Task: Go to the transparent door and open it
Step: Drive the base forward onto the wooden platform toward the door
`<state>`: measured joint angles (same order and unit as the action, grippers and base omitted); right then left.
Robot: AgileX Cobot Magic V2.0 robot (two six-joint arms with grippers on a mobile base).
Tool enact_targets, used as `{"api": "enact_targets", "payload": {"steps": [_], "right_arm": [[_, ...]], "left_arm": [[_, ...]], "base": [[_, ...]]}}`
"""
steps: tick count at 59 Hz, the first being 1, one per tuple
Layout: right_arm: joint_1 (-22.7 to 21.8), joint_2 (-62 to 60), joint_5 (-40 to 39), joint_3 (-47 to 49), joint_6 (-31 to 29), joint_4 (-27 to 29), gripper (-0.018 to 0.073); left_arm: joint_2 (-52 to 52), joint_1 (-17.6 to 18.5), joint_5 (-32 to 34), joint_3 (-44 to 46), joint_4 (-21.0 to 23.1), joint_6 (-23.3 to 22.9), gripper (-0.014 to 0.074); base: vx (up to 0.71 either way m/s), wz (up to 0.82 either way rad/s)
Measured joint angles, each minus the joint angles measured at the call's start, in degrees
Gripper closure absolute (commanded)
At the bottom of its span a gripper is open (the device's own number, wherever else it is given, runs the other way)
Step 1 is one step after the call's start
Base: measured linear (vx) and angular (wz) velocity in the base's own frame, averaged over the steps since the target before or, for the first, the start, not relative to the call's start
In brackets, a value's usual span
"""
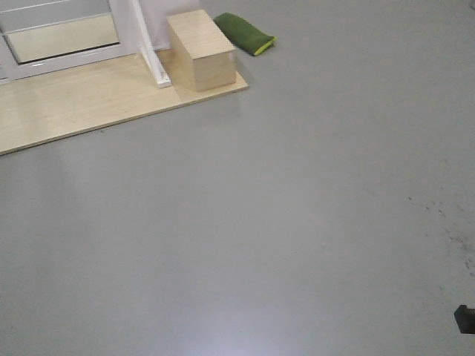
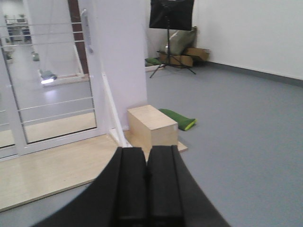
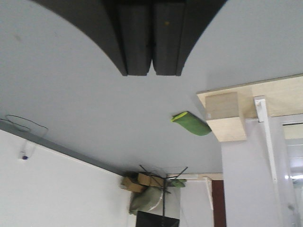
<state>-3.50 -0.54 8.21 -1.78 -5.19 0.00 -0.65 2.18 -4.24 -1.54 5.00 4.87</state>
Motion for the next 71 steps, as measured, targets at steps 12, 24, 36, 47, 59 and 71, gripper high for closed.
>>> {"api": "enact_targets", "payload": {"steps": [12,24,36,47,59,71], "right_arm": [[0.0,0.0,0.0,0.0,0.0,0.0,0.0567],[0.0,0.0,0.0,0.0,0.0,0.0,0.0567],[0.0,0.0,0.0,0.0,0.0,0.0,0.0567],[0.0,0.0,0.0,0.0,0.0,0.0,0.0567],[0.0,0.0,0.0,0.0,0.0,0.0,0.0567],[0.0,0.0,0.0,0.0,0.0,0.0,0.0567]], "left_arm": [[0.0,0.0,0.0,0.0,0.0,0.0,0.0602],[0.0,0.0,0.0,0.0,0.0,0.0,0.0602],[0.0,0.0,0.0,0.0,0.0,0.0,0.0602],[0.0,0.0,0.0,0.0,0.0,0.0,0.0602],[0.0,0.0,0.0,0.0,0.0,0.0,0.0602],[0.0,0.0,0.0,0.0,0.0,0.0,0.0602]], "base": [[0.61,0.53],[0.62,0.44],[0.62,0.36],[0.62,0.25],[0.62,0.21],[0.62,0.21]]}}
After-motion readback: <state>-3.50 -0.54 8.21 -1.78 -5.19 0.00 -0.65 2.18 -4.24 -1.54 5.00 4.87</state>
